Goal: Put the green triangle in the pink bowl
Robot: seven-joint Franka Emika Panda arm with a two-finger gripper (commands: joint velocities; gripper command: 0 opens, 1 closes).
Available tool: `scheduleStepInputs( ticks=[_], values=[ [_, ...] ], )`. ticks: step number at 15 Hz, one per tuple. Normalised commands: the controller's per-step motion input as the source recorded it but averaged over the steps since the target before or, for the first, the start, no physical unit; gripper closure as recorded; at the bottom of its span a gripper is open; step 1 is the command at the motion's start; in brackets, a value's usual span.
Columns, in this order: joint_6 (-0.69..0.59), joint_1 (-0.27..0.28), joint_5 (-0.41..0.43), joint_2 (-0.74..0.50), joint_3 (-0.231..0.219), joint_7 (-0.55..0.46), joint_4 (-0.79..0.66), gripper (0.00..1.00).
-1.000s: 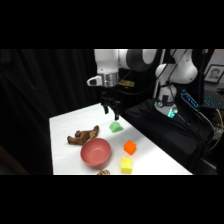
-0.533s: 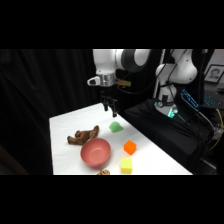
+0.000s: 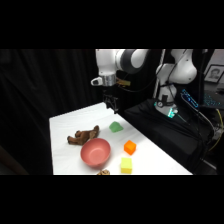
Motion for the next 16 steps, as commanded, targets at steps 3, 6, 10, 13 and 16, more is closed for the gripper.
scheduleStepInputs(
  ticks=[3, 6, 10, 13, 16],
  values=[
    [0.27, -0.056, 0.021, -0.28, -0.075, -0.29, -0.31, 0.00],
    [0.36, -0.057, 0.016, -0.15, -0.068, -0.15, -0.26, 0.00],
    [0.38, -0.052, 0.015, -0.03, -0.053, -0.10, -0.21, 0.00],
    [0.36, -0.052, -0.011, 0.04, -0.037, -0.07, -0.15, 0.00],
    [0.37, -0.045, -0.029, 0.12, -0.018, -0.04, -0.11, 0.00]
  ],
)
